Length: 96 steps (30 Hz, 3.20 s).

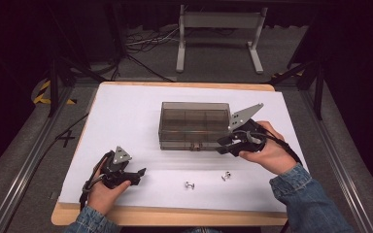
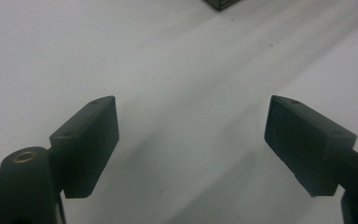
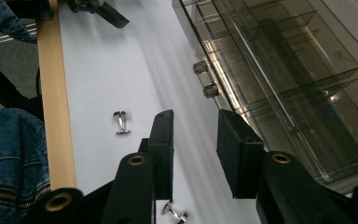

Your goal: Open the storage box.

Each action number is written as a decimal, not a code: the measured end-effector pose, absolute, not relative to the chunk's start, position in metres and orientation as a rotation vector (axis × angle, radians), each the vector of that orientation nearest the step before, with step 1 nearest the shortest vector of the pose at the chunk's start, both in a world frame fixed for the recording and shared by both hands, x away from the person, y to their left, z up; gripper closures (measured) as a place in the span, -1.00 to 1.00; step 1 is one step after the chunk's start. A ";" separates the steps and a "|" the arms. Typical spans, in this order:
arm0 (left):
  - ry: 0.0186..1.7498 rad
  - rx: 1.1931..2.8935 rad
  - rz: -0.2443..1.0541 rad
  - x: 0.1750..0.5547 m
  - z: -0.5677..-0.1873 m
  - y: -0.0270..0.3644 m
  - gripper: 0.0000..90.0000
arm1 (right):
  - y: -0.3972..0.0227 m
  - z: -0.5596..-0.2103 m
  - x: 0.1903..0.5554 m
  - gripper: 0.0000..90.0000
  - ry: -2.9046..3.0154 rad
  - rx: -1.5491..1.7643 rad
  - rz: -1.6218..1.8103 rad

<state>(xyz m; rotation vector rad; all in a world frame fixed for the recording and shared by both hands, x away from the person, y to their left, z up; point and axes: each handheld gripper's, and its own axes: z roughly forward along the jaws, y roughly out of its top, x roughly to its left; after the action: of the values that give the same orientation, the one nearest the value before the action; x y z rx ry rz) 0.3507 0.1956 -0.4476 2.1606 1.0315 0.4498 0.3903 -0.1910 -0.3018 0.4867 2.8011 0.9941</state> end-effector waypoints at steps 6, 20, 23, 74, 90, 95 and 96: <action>1.028 2.162 0.450 0.350 -0.448 0.195 -0.59 | -0.191 -0.294 0.405 0.49 2.811 0.514 0.971; 1.022 2.170 0.452 0.350 -0.448 0.195 -0.59 | -0.189 -0.299 0.424 0.48 2.853 0.552 0.913; 1.023 2.170 0.451 0.351 -0.448 0.195 -0.59 | -0.187 -0.306 0.429 0.47 2.876 0.540 0.893; 1.022 2.171 0.445 0.350 -0.450 0.194 -0.59 | -0.174 -0.339 0.439 0.81 2.948 0.411 0.616; 1.022 2.176 0.446 0.350 -0.450 0.194 -0.59 | -0.173 -0.334 0.427 0.83 2.938 0.341 0.618; 1.023 2.175 0.444 0.350 -0.450 0.194 -0.59 | -0.173 -0.334 0.420 0.83 2.945 0.346 0.614; 1.023 2.175 0.443 0.350 -0.450 0.194 -0.59 | -0.174 -0.333 0.418 0.83 2.948 0.353 0.610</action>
<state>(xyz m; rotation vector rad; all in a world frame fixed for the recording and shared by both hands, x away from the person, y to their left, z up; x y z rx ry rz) 0.3501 0.1936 -0.4501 2.1751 1.0228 0.4430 0.4182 -0.1738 -0.3331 0.3533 2.9476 0.6104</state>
